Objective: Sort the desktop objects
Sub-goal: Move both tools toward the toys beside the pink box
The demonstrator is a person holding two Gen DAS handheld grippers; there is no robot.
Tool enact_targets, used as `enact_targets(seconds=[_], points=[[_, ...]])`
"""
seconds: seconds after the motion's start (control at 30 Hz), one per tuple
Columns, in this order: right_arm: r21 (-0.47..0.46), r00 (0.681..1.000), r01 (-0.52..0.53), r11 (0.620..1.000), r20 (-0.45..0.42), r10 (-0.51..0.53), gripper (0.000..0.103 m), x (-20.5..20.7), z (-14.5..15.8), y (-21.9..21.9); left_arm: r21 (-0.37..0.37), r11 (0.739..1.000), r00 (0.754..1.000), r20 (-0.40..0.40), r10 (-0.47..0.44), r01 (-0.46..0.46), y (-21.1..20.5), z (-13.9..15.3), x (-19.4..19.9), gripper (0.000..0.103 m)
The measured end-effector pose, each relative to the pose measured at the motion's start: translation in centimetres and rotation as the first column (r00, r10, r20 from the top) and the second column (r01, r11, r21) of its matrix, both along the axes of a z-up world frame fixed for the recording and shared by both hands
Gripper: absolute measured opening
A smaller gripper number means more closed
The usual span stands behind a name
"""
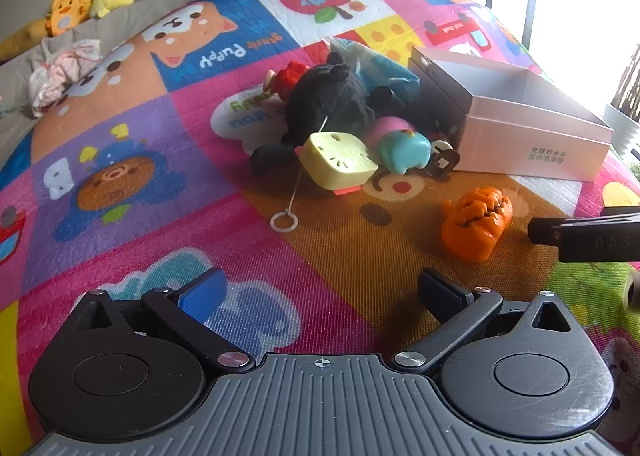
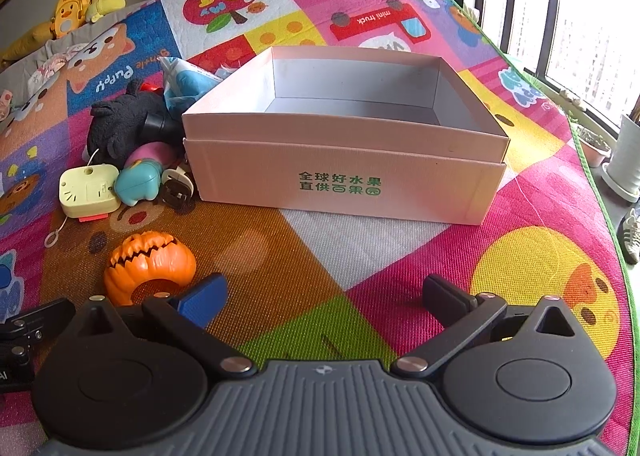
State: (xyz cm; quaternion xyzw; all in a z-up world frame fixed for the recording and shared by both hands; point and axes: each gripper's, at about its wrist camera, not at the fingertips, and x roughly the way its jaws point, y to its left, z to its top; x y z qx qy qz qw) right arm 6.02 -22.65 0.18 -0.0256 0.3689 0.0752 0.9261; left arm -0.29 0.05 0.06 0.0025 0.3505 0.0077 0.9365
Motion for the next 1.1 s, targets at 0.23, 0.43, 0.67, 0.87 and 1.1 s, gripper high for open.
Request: enact_targets(seconds=[0.23,0.43,0.67,0.87,1.1], points=[[-0.019,1.000,-0.006,1.000,-0.020,0.006,0.103,-1.9,0.1,0.1,-0.001,1.000,1.000,-0.023,-0.010,0.010,0.0,0.2,0.3,0.103],[-0.018,1.000,-0.012,1.000,-0.027,0.012,0.103,-1.8,0.2,0.1,-0.005,0.999,0.998,-0.042,-0.045,0.045,0.4,0.3,0.3,0.103],[-0.017,1.000,-0.015,1.000,-0.027,0.014,0.103,-1.8,0.1,0.2,-0.009,0.999,0.999,-0.024,-0.046,0.046,0.4,0.2,0.1,0.103],[0.048,0.993,-0.115,0.992,-0.034,0.116,0.103,-2.4,0.8,0.3,-0.048,0.999,1.000,0.021,0.000,0.001,1.4,0.7,-0.6,0.103],[-0.009,0.954,-0.295,0.956,0.053,0.295,0.102,-2.9,2.8,4.3,-0.019,0.996,0.989,0.125,0.085,-0.083,4.4,2.9,-0.4,0.103]])
